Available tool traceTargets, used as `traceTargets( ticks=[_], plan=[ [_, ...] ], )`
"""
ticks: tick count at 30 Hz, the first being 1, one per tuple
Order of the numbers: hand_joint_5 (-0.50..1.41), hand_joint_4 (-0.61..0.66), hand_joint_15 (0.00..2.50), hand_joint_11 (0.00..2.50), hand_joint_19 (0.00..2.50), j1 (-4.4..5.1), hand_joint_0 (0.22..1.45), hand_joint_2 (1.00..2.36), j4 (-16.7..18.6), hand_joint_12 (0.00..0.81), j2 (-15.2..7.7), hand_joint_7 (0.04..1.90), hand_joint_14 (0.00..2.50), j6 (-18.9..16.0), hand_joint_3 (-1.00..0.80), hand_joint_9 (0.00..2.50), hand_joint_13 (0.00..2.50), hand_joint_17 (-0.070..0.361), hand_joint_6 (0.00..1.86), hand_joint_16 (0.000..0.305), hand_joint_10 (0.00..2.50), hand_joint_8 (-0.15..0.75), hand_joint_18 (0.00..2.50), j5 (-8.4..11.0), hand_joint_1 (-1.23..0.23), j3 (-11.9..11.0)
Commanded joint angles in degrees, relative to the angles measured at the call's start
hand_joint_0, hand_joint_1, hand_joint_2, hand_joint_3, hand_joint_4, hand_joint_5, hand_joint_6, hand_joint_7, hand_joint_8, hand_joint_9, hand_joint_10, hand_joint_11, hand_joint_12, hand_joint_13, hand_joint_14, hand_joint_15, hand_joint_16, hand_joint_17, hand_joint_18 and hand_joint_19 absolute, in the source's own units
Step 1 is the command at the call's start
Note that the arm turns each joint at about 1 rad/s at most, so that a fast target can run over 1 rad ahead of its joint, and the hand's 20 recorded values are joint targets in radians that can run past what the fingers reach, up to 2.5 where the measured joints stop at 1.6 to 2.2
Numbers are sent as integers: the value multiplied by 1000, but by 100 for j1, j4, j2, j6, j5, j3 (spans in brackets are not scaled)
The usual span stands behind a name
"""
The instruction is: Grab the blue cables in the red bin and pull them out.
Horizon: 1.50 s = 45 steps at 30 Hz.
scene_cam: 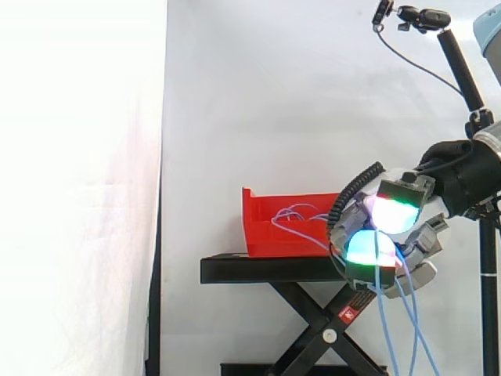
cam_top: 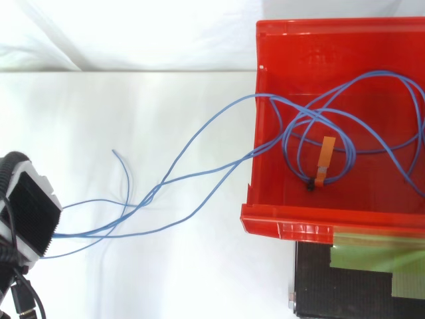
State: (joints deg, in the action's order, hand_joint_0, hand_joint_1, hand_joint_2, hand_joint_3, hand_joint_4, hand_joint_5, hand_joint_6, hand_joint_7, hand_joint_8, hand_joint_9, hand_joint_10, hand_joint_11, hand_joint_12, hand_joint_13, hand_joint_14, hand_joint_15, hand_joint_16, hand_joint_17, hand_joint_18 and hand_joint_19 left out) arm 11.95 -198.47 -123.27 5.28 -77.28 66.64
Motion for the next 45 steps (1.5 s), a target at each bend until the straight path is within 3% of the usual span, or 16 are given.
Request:
traceTargets(
  ticks=[1,15,29,35,39,45],
  plan=[
    [779,223,1142,1155,1527,0,698,1000,10,352,-5,469,1187,4,-1000,1050,1198,117,761,52,30,266,1087,2,-920,-2],
    [827,237,1127,1149,1507,0,676,1000,10,365,4,513,1130,4,-1000,1082,1217,123,679,54,31,272,1096,11,-885,-2],
    [834,240,1169,1174,1489,0,674,1000,28,372,4,431,1068,-23,-1000,1114,1239,121,935,54,32,273,1112,2,-979,-2],
    [832,234,1176,1178,1485,0,680,1000,37,363,4,425,1054,-339,-1000,1116,1241,122,959,54,32,272,1111,-6,-989,-2],
    [835,233,1185,1182,1486,0,696,1000,72,356,4,421,1035,-357,-1000,1115,1239,117,990,52,32,270,1106,-6,-1009,-2],
    [813,185,1284,1224,1504,0,791,1000,133,326,-5,361,923,-357,-1000,1140,1242,101,1277,45,33,243,1081,2,-1050,-2]
  ],
)
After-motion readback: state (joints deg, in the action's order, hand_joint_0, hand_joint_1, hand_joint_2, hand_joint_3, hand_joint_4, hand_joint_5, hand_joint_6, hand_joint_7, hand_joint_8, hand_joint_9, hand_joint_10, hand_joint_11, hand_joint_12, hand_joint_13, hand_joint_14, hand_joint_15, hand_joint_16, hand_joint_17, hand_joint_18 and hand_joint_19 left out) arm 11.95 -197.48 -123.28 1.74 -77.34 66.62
